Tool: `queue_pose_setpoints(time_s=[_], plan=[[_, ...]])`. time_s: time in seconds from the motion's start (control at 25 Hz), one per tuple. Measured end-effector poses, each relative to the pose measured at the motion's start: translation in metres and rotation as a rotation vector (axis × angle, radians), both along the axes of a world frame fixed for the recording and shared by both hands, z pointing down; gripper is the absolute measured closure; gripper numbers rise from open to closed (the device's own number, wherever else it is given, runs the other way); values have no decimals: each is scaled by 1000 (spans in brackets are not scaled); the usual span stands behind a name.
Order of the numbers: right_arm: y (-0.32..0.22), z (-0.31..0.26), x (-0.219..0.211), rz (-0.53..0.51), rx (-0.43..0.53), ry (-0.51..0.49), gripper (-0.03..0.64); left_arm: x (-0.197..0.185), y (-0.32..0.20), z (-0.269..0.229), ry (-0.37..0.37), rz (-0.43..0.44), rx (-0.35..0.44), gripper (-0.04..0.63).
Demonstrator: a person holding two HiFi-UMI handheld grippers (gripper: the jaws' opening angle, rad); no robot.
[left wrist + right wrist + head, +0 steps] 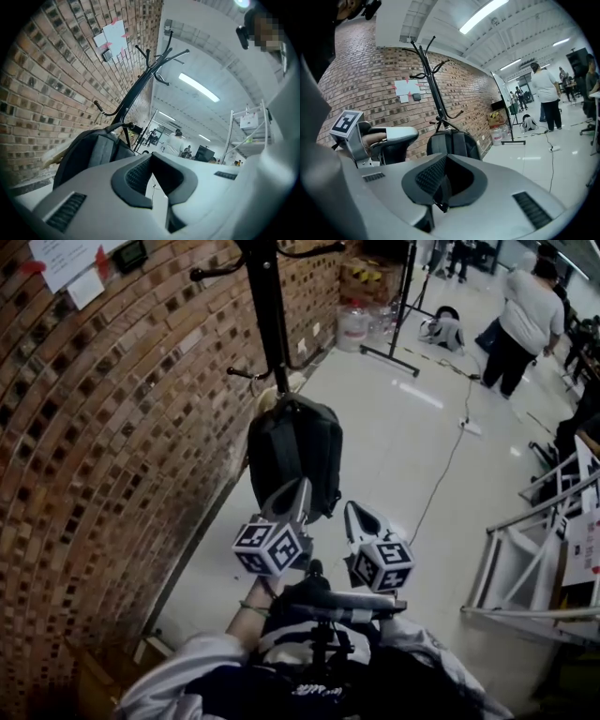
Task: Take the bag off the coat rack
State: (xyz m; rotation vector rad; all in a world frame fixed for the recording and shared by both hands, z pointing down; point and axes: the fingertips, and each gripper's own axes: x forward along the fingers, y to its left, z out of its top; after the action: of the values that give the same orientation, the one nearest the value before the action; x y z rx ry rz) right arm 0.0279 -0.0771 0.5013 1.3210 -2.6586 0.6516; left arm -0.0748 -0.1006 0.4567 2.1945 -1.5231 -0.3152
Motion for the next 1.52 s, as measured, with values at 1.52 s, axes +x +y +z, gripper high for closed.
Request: queue_pose_setpoints(time_s=[1.52], plan=[[-193,-3,7,-216,-10,78,606,-26,-212,16,-3,-351,-41,465]])
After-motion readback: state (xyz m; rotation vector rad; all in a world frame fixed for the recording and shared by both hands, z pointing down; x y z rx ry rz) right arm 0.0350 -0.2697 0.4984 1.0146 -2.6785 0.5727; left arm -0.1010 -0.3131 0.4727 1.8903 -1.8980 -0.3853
